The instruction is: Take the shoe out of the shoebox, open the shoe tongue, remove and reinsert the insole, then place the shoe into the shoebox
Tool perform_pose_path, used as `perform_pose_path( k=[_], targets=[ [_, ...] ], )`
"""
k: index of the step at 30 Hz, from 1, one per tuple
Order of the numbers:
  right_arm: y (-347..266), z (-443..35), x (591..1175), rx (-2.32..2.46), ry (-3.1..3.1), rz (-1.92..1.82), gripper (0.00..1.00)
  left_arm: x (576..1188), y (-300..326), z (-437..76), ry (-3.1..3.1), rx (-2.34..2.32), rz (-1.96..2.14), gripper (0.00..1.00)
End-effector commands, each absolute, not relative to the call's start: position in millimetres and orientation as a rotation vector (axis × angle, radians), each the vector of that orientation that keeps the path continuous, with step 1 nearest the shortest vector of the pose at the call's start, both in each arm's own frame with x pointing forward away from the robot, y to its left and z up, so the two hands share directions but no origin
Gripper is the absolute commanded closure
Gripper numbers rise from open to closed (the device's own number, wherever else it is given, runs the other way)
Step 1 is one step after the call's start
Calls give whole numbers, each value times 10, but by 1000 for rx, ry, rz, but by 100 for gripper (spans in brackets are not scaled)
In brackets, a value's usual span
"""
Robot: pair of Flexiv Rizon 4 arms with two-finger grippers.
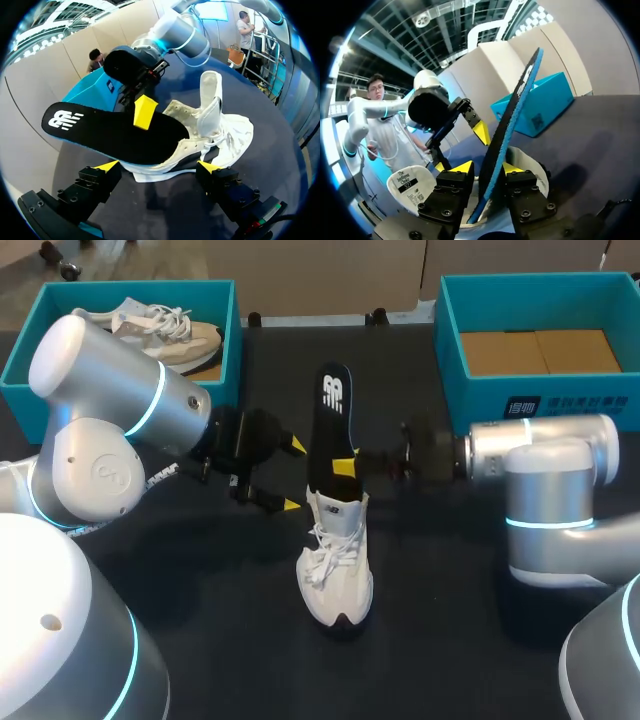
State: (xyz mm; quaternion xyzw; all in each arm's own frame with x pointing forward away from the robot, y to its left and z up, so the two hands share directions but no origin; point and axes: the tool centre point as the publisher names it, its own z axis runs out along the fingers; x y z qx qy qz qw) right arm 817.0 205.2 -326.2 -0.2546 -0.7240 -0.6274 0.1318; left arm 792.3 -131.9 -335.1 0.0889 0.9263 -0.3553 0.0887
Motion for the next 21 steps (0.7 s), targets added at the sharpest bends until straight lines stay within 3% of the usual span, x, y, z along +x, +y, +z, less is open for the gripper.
perform_pose_path(
  k=[1, 4, 9, 13, 21],
  targets=[
    [2095, -3244, 8283, -704, -2089, -1788, 70, 7917, -1329, -3349, 2759, 263, -1049, 0],
    [2119, -3220, 8303, -688, -2066, -1763, 68, 7917, -1329, -3349, 2759, 263, -1049, 0],
    [2137, -3196, 8290, -679, -2061, -1678, 78, 7917, -1329, -3349, 2759, 263, -1049, 0],
    [2116, -3169, 8238, -695, -2072, -1622, 72, 7917, -1329, -3349, 2759, 263, -1049, 0],
    [2077, -3154, 8152, -732, -2111, -1526, 73, 7917, -1329, -3349, 2759, 263, -1049, 0]
  ],
)
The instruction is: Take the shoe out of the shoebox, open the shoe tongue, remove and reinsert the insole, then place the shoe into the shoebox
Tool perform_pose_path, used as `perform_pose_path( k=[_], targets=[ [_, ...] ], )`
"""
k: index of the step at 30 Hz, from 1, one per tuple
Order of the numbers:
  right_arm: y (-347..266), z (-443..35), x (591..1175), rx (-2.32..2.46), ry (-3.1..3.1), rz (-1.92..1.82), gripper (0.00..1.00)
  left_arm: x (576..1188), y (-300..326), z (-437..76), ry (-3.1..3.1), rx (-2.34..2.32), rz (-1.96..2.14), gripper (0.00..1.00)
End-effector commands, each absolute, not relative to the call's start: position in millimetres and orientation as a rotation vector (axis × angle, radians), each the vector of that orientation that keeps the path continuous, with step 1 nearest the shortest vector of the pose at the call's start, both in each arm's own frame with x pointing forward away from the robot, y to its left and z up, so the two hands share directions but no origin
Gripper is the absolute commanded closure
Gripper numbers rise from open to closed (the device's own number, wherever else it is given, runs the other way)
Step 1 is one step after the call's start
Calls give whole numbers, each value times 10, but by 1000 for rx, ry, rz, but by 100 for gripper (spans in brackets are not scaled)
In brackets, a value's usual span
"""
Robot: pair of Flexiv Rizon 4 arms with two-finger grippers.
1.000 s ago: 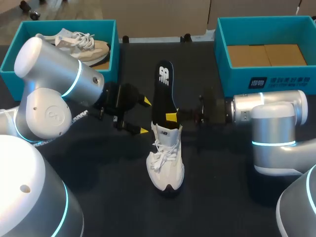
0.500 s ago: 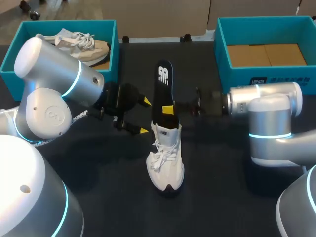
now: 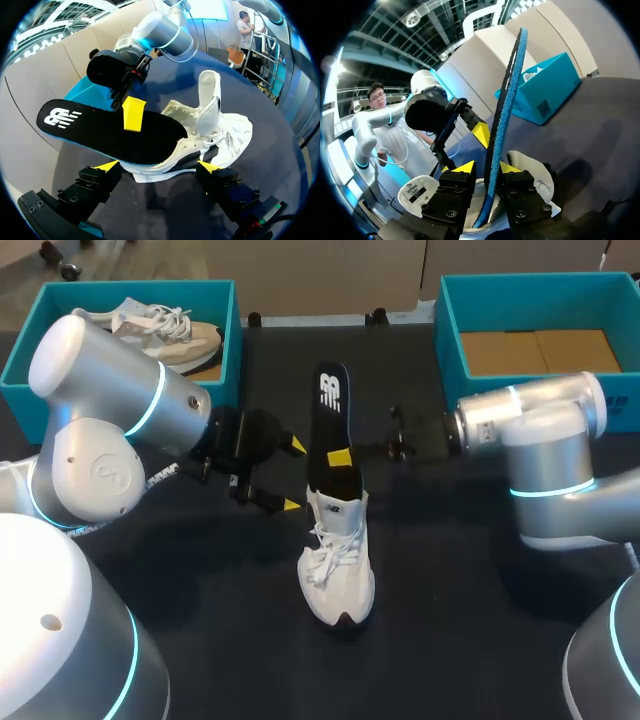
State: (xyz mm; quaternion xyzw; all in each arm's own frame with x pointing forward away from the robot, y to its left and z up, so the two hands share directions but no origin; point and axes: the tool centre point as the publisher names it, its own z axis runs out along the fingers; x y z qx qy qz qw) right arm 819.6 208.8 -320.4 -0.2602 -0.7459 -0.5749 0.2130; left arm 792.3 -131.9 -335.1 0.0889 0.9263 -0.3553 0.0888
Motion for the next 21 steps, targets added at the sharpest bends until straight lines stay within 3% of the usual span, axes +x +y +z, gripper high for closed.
perform_pose_path(
  k=[1, 6, 16, 18, 20, 21],
  targets=[
    [2073, -3156, 8144, -738, -2119, -1508, 72, 7917, -1329, -3349, 2759, 263, -1049, 0],
    [2053, -3190, 8120, -750, -2131, -1457, 72, 7917, -1329, -3349, 2759, 263, -1049, 0],
    [2076, -3271, 8144, -738, -2131, -1405, 80, 7917, -1329, -3349, 2759, 263, -1049, 0],
    [2072, -3287, 8144, -739, -2131, -1397, 84, 7917, -1329, -3349, 2759, 263, -1049, 0],
    [2064, -3302, 8137, -739, -2130, -1393, 100, 7917, -1329, -3349, 2759, 263, -1049, 0],
    [2058, -3308, 8132, -741, -2130, -1392, 100, 7917, -1329, -3349, 2759, 263, -1049, 0]
  ],
)
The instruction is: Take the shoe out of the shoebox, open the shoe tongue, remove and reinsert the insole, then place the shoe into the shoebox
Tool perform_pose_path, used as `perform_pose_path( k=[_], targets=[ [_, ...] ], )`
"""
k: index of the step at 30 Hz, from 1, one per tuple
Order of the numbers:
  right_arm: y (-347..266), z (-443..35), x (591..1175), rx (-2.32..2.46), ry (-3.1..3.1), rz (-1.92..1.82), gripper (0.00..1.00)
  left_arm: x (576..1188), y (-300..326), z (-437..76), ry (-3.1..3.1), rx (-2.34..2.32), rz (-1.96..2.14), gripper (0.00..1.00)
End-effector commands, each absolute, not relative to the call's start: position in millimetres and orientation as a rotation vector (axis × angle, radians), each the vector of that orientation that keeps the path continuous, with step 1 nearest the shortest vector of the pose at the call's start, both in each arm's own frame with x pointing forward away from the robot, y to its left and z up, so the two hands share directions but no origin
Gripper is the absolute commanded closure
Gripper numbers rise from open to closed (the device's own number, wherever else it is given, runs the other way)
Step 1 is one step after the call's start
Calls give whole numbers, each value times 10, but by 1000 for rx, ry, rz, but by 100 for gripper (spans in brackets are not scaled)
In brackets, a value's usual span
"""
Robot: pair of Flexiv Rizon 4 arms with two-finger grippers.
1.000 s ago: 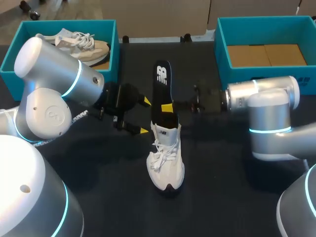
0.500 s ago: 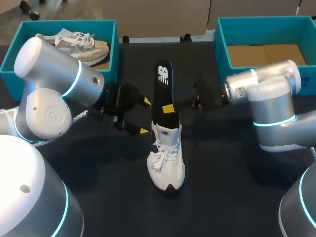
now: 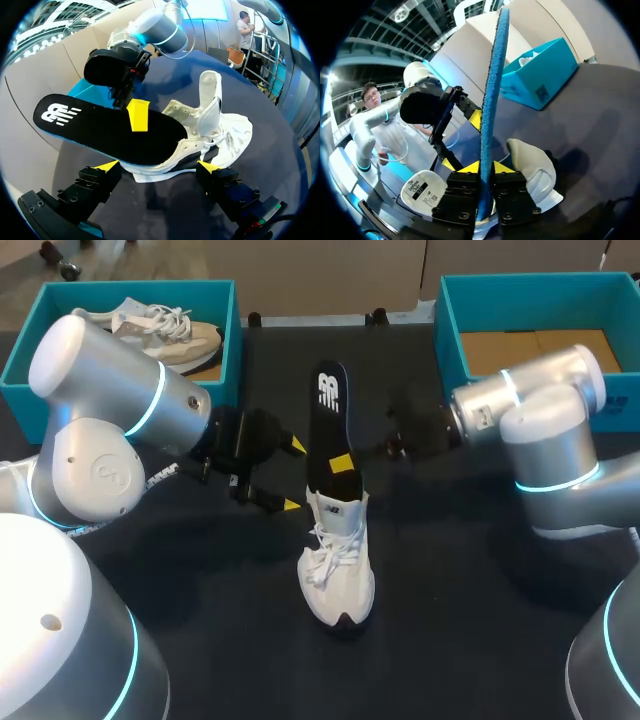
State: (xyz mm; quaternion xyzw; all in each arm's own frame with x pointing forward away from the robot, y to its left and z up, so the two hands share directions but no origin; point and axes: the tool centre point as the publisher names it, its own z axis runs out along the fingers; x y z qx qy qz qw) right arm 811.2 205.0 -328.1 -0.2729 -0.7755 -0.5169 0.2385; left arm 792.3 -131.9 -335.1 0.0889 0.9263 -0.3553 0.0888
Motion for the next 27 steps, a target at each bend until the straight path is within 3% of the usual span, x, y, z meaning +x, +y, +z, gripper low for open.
perform_pose_path(
  k=[1, 27],
  targets=[
    [2051, -3315, 8125, -742, -2129, -1391, 100, 7917, -1329, -3349, 2759, 263, -1049, 0],
    [2035, -3568, 7776, -763, -2084, -1337, 100, 7917, -1329, -3349, 2759, 263, -1049, 0]
  ],
)
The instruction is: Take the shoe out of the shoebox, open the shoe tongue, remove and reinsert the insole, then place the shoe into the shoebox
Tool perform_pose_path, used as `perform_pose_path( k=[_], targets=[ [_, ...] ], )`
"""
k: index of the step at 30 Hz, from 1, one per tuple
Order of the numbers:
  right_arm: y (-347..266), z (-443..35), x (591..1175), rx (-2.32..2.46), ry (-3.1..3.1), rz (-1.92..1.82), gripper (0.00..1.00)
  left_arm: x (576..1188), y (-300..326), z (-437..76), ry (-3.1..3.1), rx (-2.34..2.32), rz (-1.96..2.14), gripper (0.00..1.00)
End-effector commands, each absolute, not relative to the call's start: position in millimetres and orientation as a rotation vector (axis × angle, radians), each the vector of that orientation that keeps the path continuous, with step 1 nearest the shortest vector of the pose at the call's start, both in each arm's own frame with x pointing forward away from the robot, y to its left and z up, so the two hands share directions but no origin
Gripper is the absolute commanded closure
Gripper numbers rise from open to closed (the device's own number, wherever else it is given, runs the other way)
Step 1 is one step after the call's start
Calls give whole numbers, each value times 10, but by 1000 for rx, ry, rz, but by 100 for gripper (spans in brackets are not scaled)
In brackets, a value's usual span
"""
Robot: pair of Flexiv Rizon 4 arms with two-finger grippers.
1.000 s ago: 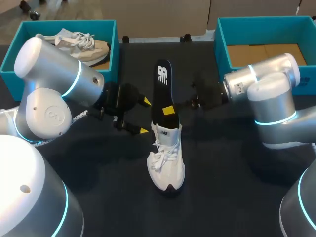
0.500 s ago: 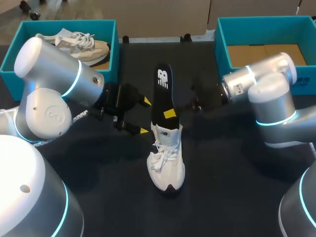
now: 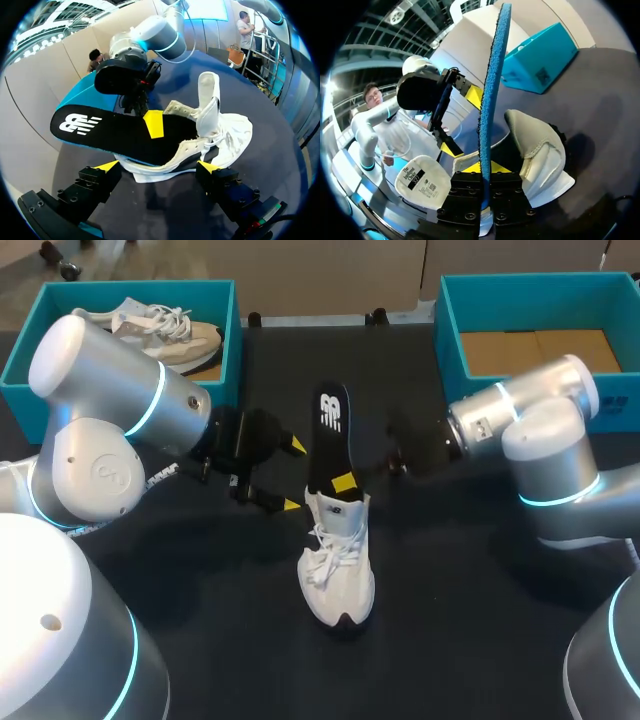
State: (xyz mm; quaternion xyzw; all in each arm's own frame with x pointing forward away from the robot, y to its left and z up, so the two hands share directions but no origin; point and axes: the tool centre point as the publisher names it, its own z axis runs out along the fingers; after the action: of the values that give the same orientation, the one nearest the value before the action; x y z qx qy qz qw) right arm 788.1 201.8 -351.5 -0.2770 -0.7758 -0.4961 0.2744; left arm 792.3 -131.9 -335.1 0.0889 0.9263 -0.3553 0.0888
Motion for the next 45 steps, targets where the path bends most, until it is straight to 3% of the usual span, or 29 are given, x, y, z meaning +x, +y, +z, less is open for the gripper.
perform_pose_path(
  k=[1, 10, 12, 14, 21, 29, 32, 34, 45],
  targets=[
    [2038, -3575, 7762, -765, -2081, -1330, 100, 7917, -1329, -3349, 2759, 263, -1049, 0],
    [2037, -3548, 7751, -770, -2098, -1303, 100, 7917, -1329, -3349, 2759, 263, -1049, 0],
    [2053, -3507, 7782, -756, -2119, -1300, 84, 7917, -1329, -3349, 2759, 263, -1049, 0],
    [2062, -3477, 7811, -749, -2134, -1303, 75, 7917, -1329, -3349, 2759, 263, -1049, 0],
    [2102, -3380, 7900, -723, -2166, -1314, 71, 7917, -1329, -3349, 2759, 263, -1049, 0],
    [2156, -3333, 8060, -665, -2179, -1311, 76, 7917, -1329, -3349, 2759, 263, -1049, 0],
    [2165, -3331, 8091, -634, -2158, -1324, 86, 7917, -1329, -3349, 2759, 263, -1049, 0],
    [2163, -3334, 8101, -604, -2112, -1393, 100, 7917, -1329, -3349, 2759, 263, -1049, 0],
    [2076, -3435, 7970, -636, -2093, -1317, 100, 7917, -1329, -3349, 2759, 263, -1049, 0]
  ],
)
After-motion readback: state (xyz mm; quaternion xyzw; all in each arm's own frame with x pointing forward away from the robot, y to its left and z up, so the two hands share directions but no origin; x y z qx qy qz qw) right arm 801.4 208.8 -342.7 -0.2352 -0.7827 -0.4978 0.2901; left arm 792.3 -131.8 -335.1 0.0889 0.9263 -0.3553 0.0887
